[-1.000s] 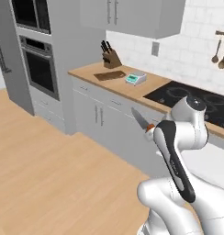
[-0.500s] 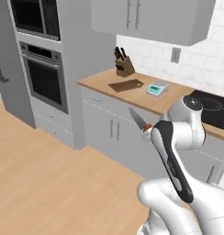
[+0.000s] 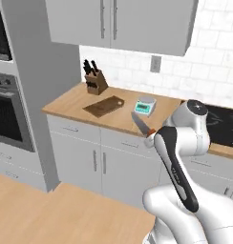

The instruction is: Pick up the knife from the drawer and place it on the cutting board. Then place the meat from the plate to the cutting board.

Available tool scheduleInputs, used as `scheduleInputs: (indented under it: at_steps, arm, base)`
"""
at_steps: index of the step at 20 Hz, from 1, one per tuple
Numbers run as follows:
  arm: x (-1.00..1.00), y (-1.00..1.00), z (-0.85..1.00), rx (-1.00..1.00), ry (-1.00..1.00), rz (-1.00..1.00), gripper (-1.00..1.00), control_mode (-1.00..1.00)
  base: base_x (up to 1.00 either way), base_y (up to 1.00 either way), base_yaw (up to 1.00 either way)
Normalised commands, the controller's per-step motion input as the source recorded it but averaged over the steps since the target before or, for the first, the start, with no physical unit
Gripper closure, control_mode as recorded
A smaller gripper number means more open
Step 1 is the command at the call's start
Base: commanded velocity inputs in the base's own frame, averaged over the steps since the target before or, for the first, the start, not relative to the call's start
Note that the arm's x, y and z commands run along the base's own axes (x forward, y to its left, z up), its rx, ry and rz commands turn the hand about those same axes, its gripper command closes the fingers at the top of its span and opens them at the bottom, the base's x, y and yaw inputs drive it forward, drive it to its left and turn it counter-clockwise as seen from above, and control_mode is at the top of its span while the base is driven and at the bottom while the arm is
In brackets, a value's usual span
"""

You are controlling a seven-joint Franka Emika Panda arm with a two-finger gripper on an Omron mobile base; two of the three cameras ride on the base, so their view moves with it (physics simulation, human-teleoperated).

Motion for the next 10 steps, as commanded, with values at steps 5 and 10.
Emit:
scheduleInputs:
  at_steps: [5, 10]
  arm:
    - [0.0, 0.0, 0.0, 0.0, 0.0, 0.0, 1.0, 1.0]
    - [0.0, 0.0, 0.0, 0.0, 0.0, 0.0, 1.0, 1.0]
  base:
    - [1.0, 0.67, -0.48]
    - [0.87, 1.0, -0.35]
